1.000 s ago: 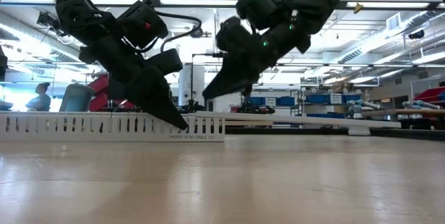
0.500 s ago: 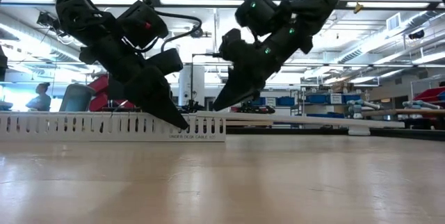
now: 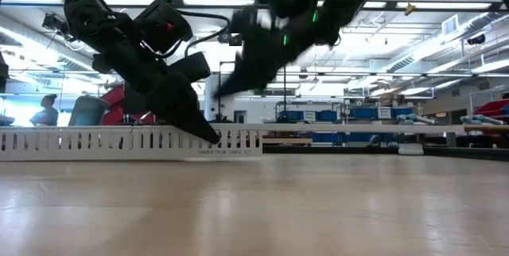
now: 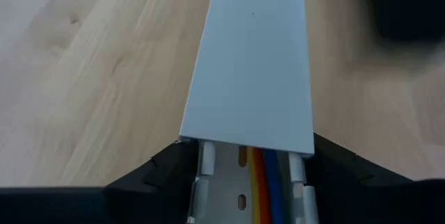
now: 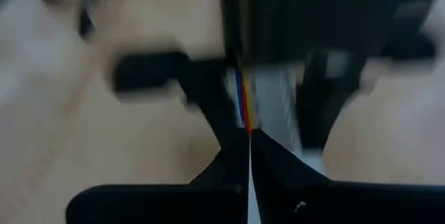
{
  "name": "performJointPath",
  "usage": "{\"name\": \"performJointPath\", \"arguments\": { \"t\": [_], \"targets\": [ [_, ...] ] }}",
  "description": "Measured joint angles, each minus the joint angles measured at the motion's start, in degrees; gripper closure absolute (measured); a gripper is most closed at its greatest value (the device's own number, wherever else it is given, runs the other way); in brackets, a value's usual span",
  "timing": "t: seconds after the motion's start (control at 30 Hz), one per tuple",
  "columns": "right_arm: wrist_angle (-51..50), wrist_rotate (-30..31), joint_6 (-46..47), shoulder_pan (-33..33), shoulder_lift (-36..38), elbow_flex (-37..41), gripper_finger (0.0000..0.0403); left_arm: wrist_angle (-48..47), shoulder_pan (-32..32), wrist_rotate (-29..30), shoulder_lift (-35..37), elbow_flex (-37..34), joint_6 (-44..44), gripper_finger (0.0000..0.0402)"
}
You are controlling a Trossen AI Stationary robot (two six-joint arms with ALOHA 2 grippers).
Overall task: Ziptie cables
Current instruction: Close the white cable duct using the cover
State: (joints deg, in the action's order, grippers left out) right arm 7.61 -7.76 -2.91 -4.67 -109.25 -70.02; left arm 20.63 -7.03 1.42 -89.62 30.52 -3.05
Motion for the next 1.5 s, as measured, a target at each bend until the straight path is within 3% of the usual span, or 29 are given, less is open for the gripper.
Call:
{"name": "performJointPath", "arguments": {
  "t": [0.2, 0.4, 0.7, 0.83, 1.03, 1.17, 1.33, 1.5],
  "targets": [
    [-2.95, 5.36, -1.82, 0.91, 9.62, 4.58, 0.0403, 2.32, 0.02, -0.09, 0.00, 0.02, 1.11, 0.0198],
    [-4.13, 11.51, 1.66, 0.70, 19.65, 14.23, 0.0403, 5.45, 0.02, 0.49, -1.64, 0.41, 1.38, 0.0193],
    [1.60, 14.43, 10.57, 0.81, 29.70, 28.41, 0.0403, 4.52, 0.02, -1.17, -3.37, 3.03, 1.03, 0.0126],
    [1.69, 14.43, 12.57, 0.81, 29.40, 30.31, 0.0403, 3.22, 0.00, -2.13, -1.06, 3.52, 1.34, 0.0114],
    [3.36, 14.38, 13.34, 0.81, 27.93, 30.16, 0.0403, -10.55, 0.01, -0.53, 4.93, 3.35, 2.44, 0.0118],
    [4.98, 14.37, 13.35, 0.81, 27.85, 30.18, 0.0403, -14.65, 0.07, -0.75, 6.63, 2.50, 2.03, 0.0122],
    [7.23, 14.00, 13.85, 0.81, 25.67, 29.53, 0.0403, -16.29, 0.07, -1.81, 6.58, 0.23, -0.58, 0.0124],
    [6.16, 10.94, 13.34, 0.52, 17.56, 24.74, 0.0403, -13.65, 0.96, -2.41, 7.21, -3.95, -5.06, 0.0124]
  ]
}}
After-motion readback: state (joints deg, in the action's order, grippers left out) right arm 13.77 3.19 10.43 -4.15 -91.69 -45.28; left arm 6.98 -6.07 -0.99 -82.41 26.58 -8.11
